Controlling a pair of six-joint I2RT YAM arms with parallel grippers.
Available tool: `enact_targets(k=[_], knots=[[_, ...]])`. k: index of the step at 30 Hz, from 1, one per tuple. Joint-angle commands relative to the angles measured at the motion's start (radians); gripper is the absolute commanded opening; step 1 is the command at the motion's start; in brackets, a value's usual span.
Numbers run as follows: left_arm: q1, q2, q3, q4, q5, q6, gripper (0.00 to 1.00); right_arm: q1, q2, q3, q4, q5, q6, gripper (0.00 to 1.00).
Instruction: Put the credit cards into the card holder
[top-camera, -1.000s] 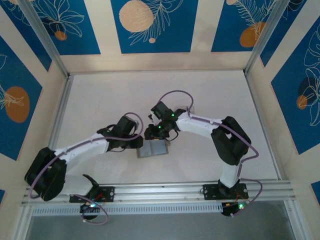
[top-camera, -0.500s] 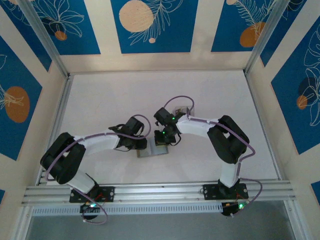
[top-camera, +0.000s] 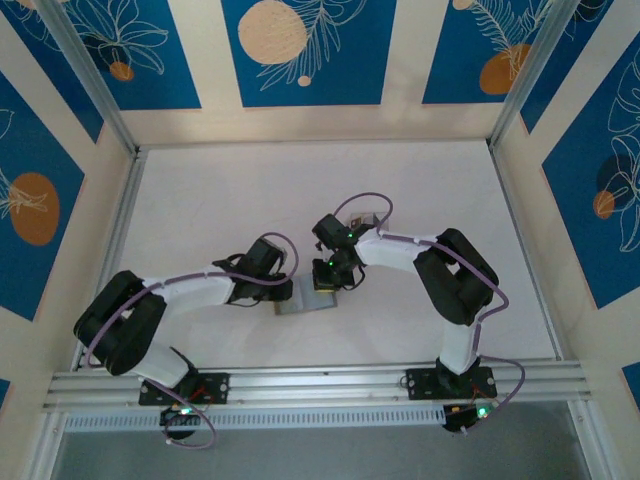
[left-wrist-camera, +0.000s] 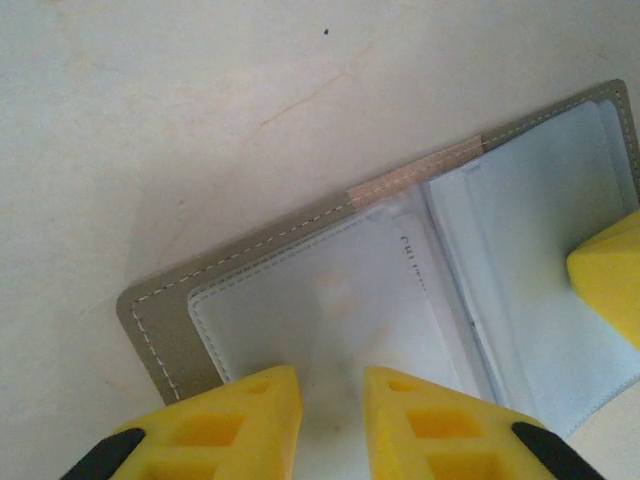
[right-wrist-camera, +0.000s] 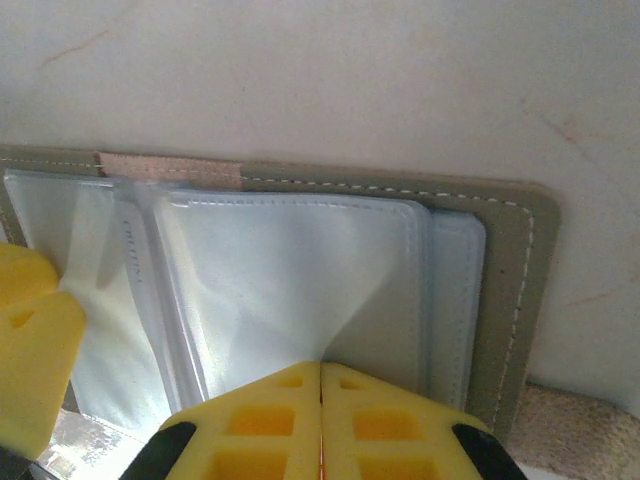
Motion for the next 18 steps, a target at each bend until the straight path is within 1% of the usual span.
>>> enact_targets(k=[1, 4, 6, 8, 10, 11, 12, 15, 18], knots=[[-0.01, 0.003, -0.039, -0.068, -0.027, 0.001, 0.25, -0.01, 0.001, -0.004, -0.029, 0.023, 0.001, 0.11], [-0.01, 0.016, -0.047, -0.048, -0.017, 0.002, 0.25, -0.014, -0.053, 0.026, -0.044, 0.038, -0.025, 0.16], [-0.01, 0.025, -0.052, -0.034, -0.011, 0.001, 0.25, -0.033, -0.094, 0.072, -0.083, 0.06, -0.047, 0.22], [-0.01, 0.033, -0.054, -0.028, -0.007, 0.001, 0.25, -0.062, -0.115, 0.13, -0.141, 0.109, -0.068, 0.23], [-0.01, 0.035, -0.057, -0.02, -0.003, -0.002, 0.25, -0.098, -0.125, 0.194, -0.221, 0.205, -0.084, 0.24], [-0.011, 0.035, -0.057, -0.017, -0.002, -0.003, 0.25, -0.115, -0.124, 0.227, -0.265, 0.274, -0.091, 0.24], [-0.011, 0.035, -0.057, -0.017, -0.003, -0.003, 0.25, -0.129, -0.116, 0.258, -0.309, 0.35, -0.095, 0.27], [-0.011, 0.033, -0.06, -0.015, -0.004, -0.002, 0.25, -0.175, -0.074, 0.338, -0.403, 0.502, -0.112, 0.32], [-0.013, 0.033, -0.061, -0.011, -0.001, -0.002, 0.25, -0.22, -0.035, 0.375, -0.44, 0.575, -0.12, 0.34]])
